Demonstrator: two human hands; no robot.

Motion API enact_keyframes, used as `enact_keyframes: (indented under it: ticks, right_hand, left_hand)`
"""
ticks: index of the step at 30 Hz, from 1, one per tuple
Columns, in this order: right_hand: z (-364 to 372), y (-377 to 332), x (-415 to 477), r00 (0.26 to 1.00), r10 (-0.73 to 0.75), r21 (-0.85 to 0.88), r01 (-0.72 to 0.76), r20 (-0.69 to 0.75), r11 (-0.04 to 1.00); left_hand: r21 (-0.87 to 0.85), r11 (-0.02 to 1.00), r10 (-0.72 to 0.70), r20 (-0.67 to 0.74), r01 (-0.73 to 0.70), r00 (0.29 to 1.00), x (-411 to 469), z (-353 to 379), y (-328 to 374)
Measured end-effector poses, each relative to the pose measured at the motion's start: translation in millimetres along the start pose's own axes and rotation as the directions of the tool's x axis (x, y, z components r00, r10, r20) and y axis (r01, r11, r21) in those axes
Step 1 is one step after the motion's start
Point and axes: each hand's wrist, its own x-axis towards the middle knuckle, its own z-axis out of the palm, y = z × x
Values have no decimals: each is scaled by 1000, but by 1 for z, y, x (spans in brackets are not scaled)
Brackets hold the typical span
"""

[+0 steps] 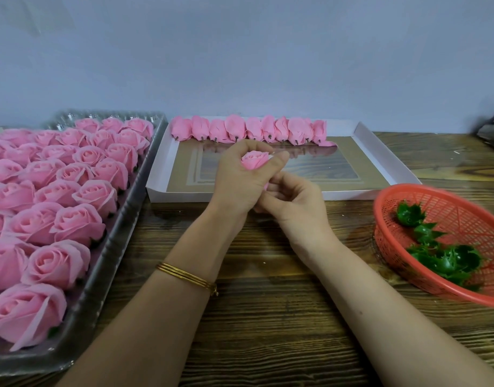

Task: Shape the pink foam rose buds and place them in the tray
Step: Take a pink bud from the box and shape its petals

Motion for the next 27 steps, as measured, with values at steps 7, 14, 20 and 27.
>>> enact_keyframes:
  ticks: [7,14,20,27]
  right_hand:
    - [-1,1,4,990,127,252,-140,69,957]
    - [-3,0,5,982,161,329,-183,95,926]
    - [-5,-2,5,960,204,383,-265,192,885]
    - [-5,-4,4,947,232,377,-304,223,875]
  left_hand:
    - [-40,998,-50,96,54,994,1,-3,6]
    - [-74,991,-97,193,114,976,1,-8,8]
    - [-28,992,-109,285,122,952,2,-13,8]
    - [-60,990,-103,274,124,956,2,-12,7]
